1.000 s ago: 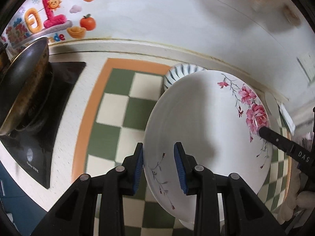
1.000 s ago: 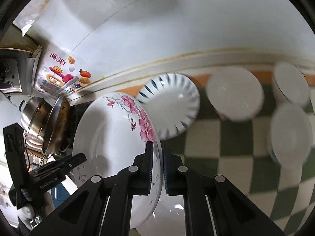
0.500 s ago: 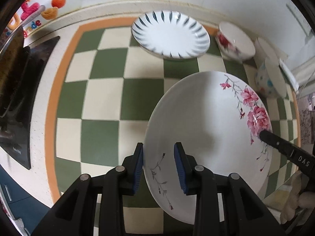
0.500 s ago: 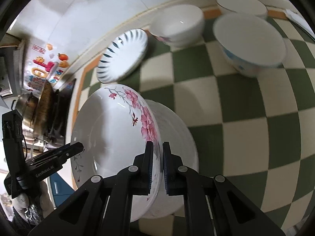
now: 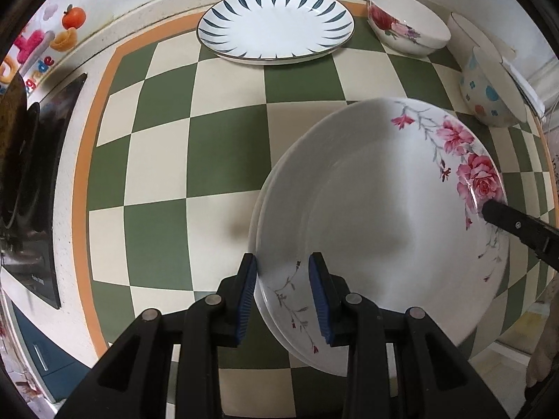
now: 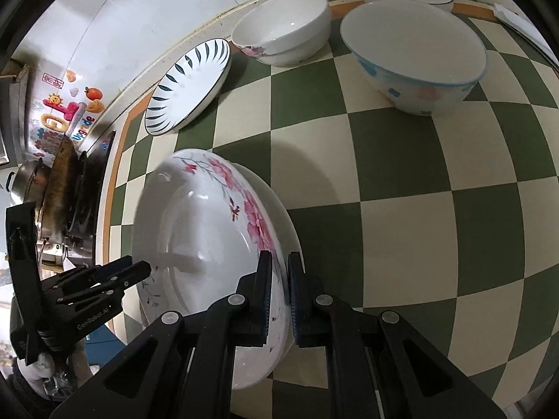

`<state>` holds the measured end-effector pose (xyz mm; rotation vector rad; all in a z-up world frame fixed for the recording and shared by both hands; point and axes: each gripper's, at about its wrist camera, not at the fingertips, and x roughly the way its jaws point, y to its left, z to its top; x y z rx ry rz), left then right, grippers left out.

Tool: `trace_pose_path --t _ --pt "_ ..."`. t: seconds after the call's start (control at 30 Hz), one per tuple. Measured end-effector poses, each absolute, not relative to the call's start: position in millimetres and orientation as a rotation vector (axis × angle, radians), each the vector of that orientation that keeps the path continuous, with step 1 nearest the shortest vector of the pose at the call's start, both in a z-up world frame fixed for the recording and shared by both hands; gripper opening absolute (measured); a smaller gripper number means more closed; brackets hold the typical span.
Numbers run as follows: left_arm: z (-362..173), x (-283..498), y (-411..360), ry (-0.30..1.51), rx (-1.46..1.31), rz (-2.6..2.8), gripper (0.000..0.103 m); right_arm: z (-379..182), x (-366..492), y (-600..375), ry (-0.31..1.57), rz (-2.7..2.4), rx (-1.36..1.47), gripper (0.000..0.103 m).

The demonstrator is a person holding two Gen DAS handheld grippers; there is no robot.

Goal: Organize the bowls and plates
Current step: 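Carry the plate stack with both tools onto the cloth and release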

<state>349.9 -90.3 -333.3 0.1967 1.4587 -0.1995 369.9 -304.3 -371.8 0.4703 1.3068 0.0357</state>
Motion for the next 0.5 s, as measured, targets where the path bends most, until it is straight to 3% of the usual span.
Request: trace_pose_path --t 0.5 --pt "-316.9 336.4 -112.4 1.432 0.274 -0.253 0.026 -378.0 373.0 -296.7 1.431 0.008 0.444 0.014"
